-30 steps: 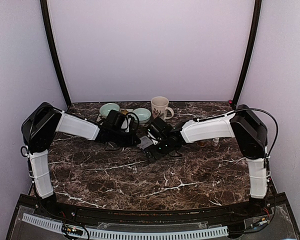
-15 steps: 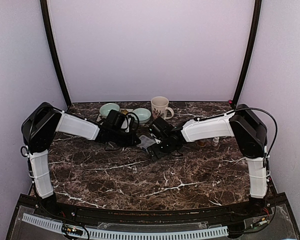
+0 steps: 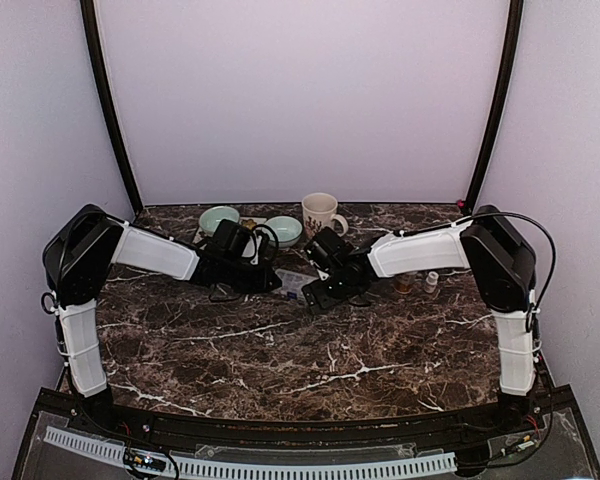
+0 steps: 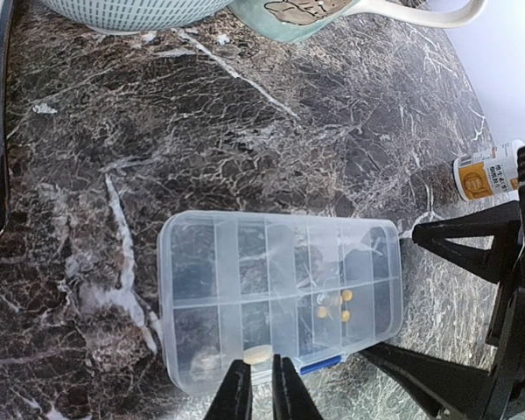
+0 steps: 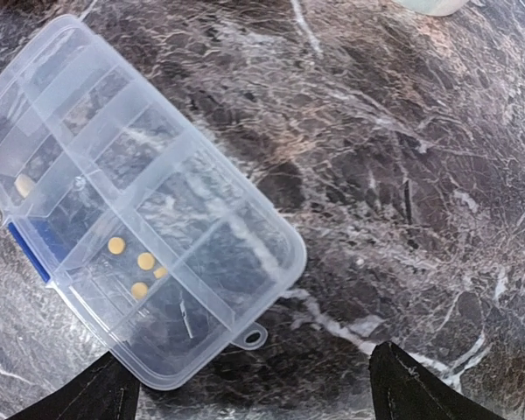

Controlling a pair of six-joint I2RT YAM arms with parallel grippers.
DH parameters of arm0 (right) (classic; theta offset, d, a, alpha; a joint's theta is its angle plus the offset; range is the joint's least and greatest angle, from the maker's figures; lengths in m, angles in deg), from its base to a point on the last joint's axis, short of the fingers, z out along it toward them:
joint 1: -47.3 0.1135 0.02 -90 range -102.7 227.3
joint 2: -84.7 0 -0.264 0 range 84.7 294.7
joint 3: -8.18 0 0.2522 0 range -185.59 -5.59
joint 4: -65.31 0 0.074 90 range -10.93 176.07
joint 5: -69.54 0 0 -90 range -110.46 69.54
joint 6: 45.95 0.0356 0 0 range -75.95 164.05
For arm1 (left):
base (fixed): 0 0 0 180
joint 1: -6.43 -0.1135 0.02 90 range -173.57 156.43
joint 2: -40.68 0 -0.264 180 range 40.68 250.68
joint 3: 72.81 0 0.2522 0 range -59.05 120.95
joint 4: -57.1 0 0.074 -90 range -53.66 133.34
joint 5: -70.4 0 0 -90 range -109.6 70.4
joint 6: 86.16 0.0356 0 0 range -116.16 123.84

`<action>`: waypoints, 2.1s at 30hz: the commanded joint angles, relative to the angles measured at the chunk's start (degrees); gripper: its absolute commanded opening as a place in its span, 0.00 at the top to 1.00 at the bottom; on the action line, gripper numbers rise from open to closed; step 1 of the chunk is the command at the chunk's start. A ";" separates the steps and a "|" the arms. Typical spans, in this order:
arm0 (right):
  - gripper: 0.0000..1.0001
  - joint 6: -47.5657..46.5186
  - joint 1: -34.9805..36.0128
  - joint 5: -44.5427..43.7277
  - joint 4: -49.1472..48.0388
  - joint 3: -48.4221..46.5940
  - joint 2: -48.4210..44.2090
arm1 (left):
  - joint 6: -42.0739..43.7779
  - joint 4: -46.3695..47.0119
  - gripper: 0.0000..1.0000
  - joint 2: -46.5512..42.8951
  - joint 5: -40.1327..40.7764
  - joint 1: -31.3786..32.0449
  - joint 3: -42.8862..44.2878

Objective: Sort the pills into containers
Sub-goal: Adjust the pill container at the center of the board, then reset both arms

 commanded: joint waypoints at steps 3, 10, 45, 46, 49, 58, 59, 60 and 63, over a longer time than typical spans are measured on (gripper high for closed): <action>0.09 0.19 -1.44 -1.90 -0.11 -1.23 1.12 | -0.04 -3.27 0.89 -1.46 -0.60 -0.28 0.08; 0.09 -0.15 -1.92 -2.35 0.20 -2.71 1.98 | -0.05 -3.59 0.90 -1.65 -1.34 -0.28 0.00; 0.08 -1.53 -1.63 -2.34 3.06 -2.49 -5.56 | -0.17 -6.34 0.73 -6.51 4.56 -0.28 4.75; 0.08 -1.46 -1.41 -2.28 3.28 -2.27 -6.46 | -0.03 -6.64 0.73 -7.02 4.93 -0.28 5.24; 0.07 -1.26 -1.09 -2.94 4.04 -1.48 -9.64 | 0.81 -8.09 0.72 -8.75 6.35 -0.28 7.22; 0.06 -3.24 -4.28 -13.28 2.95 0.14 -20.82 | 9.94 -6.90 0.57 -20.21 23.70 -0.28 7.46; 0.05 -3.59 -5.51 -14.19 2.93 0.23 -22.17 | 11.32 -6.18 0.54 -21.40 26.06 -0.28 7.13; 0.05 -3.80 -6.84 -14.76 2.93 0.27 -23.06 | 12.54 -5.25 0.49 -22.45 29.33 -0.28 6.66; 0.03 -4.86 -11.15 -16.54 1.77 1.72 -25.58 | 16.10 -1.38 0.37 -25.34 37.34 -0.28 3.73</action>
